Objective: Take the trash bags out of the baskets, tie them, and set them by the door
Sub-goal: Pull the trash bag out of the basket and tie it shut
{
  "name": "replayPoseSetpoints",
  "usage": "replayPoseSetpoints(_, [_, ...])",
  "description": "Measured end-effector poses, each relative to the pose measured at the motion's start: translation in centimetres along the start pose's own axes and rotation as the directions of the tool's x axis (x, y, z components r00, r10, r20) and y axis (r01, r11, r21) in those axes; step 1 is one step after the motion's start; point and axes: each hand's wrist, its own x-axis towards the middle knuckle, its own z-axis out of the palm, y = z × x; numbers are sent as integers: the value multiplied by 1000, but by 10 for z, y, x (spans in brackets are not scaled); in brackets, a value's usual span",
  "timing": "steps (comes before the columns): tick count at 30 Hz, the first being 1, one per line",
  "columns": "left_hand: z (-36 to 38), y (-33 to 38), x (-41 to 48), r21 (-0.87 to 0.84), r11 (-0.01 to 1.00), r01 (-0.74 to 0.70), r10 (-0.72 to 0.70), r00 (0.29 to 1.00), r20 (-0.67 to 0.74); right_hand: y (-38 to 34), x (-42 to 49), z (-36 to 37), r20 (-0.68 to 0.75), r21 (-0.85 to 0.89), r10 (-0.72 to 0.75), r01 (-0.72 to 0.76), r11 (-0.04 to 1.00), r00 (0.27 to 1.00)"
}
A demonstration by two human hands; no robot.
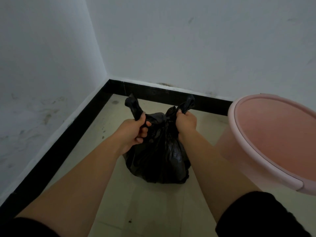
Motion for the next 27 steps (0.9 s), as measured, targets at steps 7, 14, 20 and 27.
replayPoseSetpoints(7, [-17,-10,-3,-36,980,194,-193,981,16,10,7,-13,-226,18,143,-143,990,963])
replayPoseSetpoints(14, [-28,-20,-5,-16,954,299,-299,954,15,18,14,-22,-336,100,248,-227,969,909])
replayPoseSetpoints(20, [-40,-25,-3,22,953,301,-300,954,-25,11,19,-29,-300,101,300,-283,954,905])
replayPoseSetpoints(27, [-49,-28,-3,-63,998,27,-28,999,-16,15,23,-30,149,151,224,-246,957,963])
